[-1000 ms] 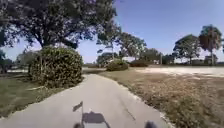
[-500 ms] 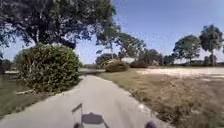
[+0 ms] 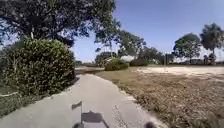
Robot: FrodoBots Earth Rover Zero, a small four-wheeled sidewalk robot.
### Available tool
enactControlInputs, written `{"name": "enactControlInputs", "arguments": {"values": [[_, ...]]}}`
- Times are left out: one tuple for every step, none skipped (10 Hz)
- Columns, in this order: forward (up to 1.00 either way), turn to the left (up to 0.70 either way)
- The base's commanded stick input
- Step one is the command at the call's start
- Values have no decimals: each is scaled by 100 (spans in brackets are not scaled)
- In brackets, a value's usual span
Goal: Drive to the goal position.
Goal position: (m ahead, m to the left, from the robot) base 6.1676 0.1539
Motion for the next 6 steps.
{"name": "enactControlInputs", "arguments": {"values": [[100, 19], [100, 39], [100, 32], [100, 7], [100, 5], [100, 18]]}}
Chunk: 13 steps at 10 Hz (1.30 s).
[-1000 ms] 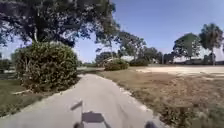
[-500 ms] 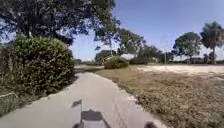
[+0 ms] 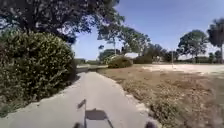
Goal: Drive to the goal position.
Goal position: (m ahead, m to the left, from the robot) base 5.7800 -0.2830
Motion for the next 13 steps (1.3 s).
{"name": "enactControlInputs", "arguments": {"values": [[100, 40], [100, 40], [100, 40], [100, 40], [100, 40], [100, 18], [100, 2], [100, 2], [100, 2], [100, 2], [100, 2], [100, 2], [100, 3]]}}
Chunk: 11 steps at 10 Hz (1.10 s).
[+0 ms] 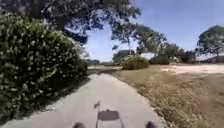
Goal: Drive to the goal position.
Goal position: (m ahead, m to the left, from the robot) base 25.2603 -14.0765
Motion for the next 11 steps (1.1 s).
{"name": "enactControlInputs", "arguments": {"values": [[100, 7], [100, 16], [100, 29], [100, 6], [100, 2], [100, 2], [100, 2], [100, 2], [100, 2], [100, 2], [100, 2]]}}
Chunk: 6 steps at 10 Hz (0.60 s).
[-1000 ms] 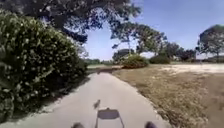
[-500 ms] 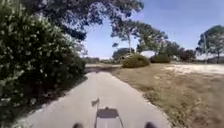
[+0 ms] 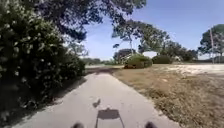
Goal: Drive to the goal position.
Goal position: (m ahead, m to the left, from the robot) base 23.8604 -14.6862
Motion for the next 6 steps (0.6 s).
{"name": "enactControlInputs", "arguments": {"values": [[100, 2], [100, 2], [100, 9], [100, 34], [100, 40], [100, 28]]}}
